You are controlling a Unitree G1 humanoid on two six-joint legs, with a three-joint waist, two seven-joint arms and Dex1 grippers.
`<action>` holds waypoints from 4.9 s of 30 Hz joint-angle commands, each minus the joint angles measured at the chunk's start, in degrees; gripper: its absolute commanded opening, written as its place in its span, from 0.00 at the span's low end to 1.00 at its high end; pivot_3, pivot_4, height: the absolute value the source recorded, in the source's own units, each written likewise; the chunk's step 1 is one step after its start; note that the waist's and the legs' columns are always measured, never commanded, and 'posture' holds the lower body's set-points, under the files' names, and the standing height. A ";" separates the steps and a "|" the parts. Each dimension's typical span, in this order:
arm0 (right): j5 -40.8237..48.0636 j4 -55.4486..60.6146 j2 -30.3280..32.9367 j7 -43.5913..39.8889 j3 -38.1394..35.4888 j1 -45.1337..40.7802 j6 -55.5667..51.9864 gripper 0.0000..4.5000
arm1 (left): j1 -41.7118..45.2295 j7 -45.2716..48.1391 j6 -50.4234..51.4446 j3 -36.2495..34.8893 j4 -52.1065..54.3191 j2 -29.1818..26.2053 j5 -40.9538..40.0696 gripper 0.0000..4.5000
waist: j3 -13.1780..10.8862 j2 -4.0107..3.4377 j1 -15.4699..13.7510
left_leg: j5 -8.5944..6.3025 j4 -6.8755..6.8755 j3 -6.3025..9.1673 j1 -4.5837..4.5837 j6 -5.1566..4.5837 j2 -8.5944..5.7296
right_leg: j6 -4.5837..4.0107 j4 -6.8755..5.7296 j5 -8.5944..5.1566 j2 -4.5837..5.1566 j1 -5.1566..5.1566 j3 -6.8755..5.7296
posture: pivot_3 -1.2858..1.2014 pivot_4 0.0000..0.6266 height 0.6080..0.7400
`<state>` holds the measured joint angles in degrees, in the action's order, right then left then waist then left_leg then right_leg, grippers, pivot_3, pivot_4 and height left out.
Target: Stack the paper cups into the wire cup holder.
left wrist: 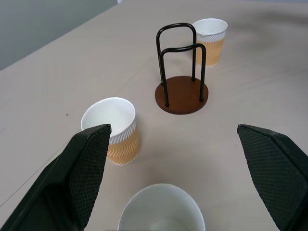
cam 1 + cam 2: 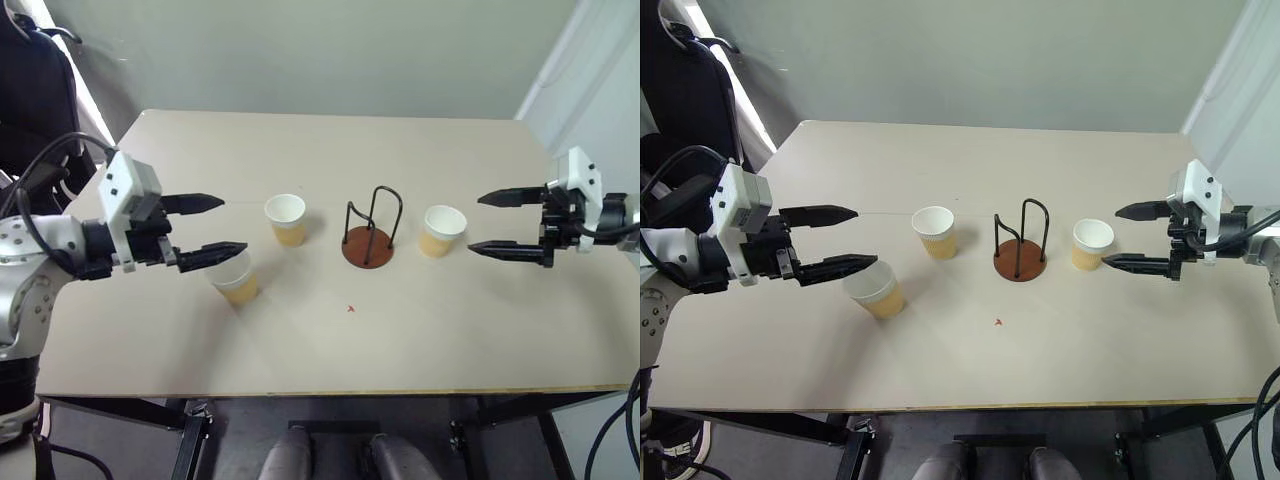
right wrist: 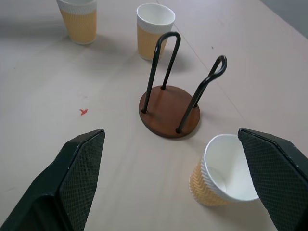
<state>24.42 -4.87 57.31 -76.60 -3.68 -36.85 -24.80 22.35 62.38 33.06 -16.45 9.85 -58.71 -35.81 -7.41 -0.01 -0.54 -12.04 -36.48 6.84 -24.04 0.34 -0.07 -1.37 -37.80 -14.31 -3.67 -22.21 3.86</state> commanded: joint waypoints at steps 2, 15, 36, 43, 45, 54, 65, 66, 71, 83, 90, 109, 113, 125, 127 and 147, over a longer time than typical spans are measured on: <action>-0.02 -0.31 1.12 -0.26 -1.62 -1.67 0.82 1.00 | -1.59 0.06 -0.21 -3.34 2.17 -0.93 -0.63 1.00 | 0.00 0.00 0.03 | 0.00 -0.01 0.00 0.00 0.00 0.00 | 0.00 0.00 0.00 0.00 0.00 0.00 | 0.52 0.24 1.00; -0.15 -2.30 0.32 0.57 -2.67 -5.13 2.47 1.00 | 1.04 0.57 0.62 -2.26 2.36 -1.27 -1.58 1.00 | 0.00 0.00 0.00 | 0.01 -0.05 0.01 0.01 -0.01 0.00 | 0.00 -0.04 0.00 0.00 0.01 0.00 | 0.52 0.24 1.00; -7.57 15.70 -20.85 32.05 9.71 -6.45 -13.77 1.00 | 2.89 2.34 1.01 3.28 2.48 -0.07 -0.41 1.00 | -0.01 -0.01 0.14 | 0.07 -0.05 0.06 -0.09 -0.05 0.00 | -0.02 -0.09 0.07 0.01 -0.16 -0.03 | 0.52 0.24 1.00; -8.79 10.83 -23.30 33.69 10.13 -9.85 -14.16 1.00 | 0.56 0.77 2.23 2.09 5.32 0.36 -1.20 1.00 | 0.00 0.00 0.13 | 0.07 0.05 0.07 -0.11 -0.04 0.00 | -0.04 -0.10 0.07 0.02 -0.25 -0.05 | 0.52 0.24 1.00; -7.76 12.24 -22.60 31.47 10.18 -9.54 -13.78 1.00 | -0.27 0.37 2.70 1.33 6.06 0.12 -1.47 1.00 | 0.00 0.00 0.17 | 0.08 0.10 0.07 -0.12 -0.03 0.00 | -0.05 -0.10 0.07 0.02 -0.28 -0.05 | 0.52 0.24 1.00; -6.94 13.47 -26.30 30.20 13.04 -11.24 -16.12 1.00 | -1.57 -0.82 3.98 0.32 7.76 -0.13 -2.10 1.00 | 0.00 0.00 0.26 | 0.14 0.21 0.06 -0.10 0.09 0.01 | -0.07 -0.09 0.06 0.01 -0.30 -0.05 | 0.52 0.24 1.00; -11.30 8.92 -32.31 34.34 16.06 -10.44 -14.91 1.00 | -3.44 -2.33 5.90 -0.95 10.83 -0.39 -3.18 1.00 | 0.00 0.00 0.25 | 0.16 0.23 0.08 -0.08 0.12 0.02 | -0.14 -0.11 0.10 0.01 -0.35 -0.06 | 0.52 0.24 1.00; -11.59 8.63 -32.57 34.44 16.13 -10.36 -14.83 1.00 | -3.63 -2.43 5.98 -1.10 11.05 -0.46 -3.31 1.00 | 0.00 0.00 0.23 | 0.16 0.25 0.08 -0.08 0.12 0.02 | -0.15 -0.11 0.10 0.01 -0.35 -0.06 | 0.52 0.24 1.00; -13.10 6.66 -33.30 34.85 16.75 -10.10 -14.78 1.00 | -4.67 -2.90 6.49 -2.23 11.89 -1.02 -3.81 1.00 | 0.00 0.00 0.28 | 0.17 0.25 0.09 -0.08 0.13 0.02 | -0.17 -0.11 0.10 0.01 -0.35 -0.09 | 0.52 0.24 1.00; -16.69 0.22 -35.39 35.26 17.74 -10.66 -11.71 0.71 | -5.39 -3.49 6.64 -2.74 11.86 -1.66 -3.69 1.00 | 0.00 0.00 0.26 | 0.19 0.28 0.10 -0.08 0.17 0.03 | -0.25 -0.12 0.14 0.01 -0.38 -0.10 | 0.52 0.24 1.00; -16.19 1.41 -34.62 32.90 17.38 -10.19 -10.30 0.12 | -5.58 -3.51 6.21 -2.49 11.54 -1.45 -3.30 1.00 | 0.00 0.00 0.26 | 0.19 0.31 0.10 -0.08 0.19 0.03 | -0.27 -0.12 0.15 0.01 -0.39 -0.12 | 0.52 0.24 1.00; -5.62 14.85 -24.05 0.39 24.49 -4.78 -3.90 0.01 | -3.26 -2.75 5.12 0.63 9.47 -0.76 -2.17 1.00 | 0.01 0.03 0.35 | 0.33 0.29 0.10 -0.09 0.30 0.04 | -0.33 -0.12 0.15 -0.01 -0.35 -0.15 | 0.52 0.24 1.00; -5.92 11.47 -23.82 -2.35 24.60 -5.71 -1.17 0.01 | -4.38 -3.15 5.12 0.02 10.41 -0.63 -2.41 1.00 | 0.02 0.03 0.35 | 0.34 0.29 0.10 -0.08 0.29 0.06 | -0.34 -0.12 0.15 -0.01 -0.34 -0.16 | 0.52 0.24 1.00; -7.69 4.44 -24.35 -10.19 25.30 -6.79 6.73 0.01 | -7.17 -3.84 5.76 -2.56 12.21 -1.72 -2.82 1.00 | 0.02 0.03 0.34 | 0.33 0.30 0.09 -0.09 0.30 0.09 | -0.38 -0.12 0.17 -0.01 -0.34 -0.20 | 0.52 0.24 1.00; -7.75 3.38 -24.69 -11.24 25.21 -7.02 7.70 0.01 | -7.27 -3.84 5.70 -2.76 11.97 -1.97 -2.74 1.00 | 0.02 0.03 0.32 | 0.34 0.30 0.10 -0.08 0.31 0.08 | -0.39 -0.12 0.18 -0.01 -0.32 -0.21 | 0.52 0.24 1.00; -5.82 6.57 -17.82 -14.35 18.88 -9.57 4.35 0.99 | -4.37 -2.17 5.19 -1.95 11.37 -2.24 -4.31 1.00 | 0.01 0.03 0.17 | 0.44 0.30 0.12 -0.06 0.43 0.12 | -0.57 -0.14 0.26 -0.01 -0.30 -0.33 | 0.52 0.24 1.00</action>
<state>15.84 -1.64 37.88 -90.56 19.78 -43.97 -19.15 16.06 59.48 39.01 -16.94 20.23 -60.19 -38.80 -7.40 0.02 -0.37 -11.59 -36.19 6.96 -24.09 0.77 0.05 -1.95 -37.93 -14.04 -3.69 -22.50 3.53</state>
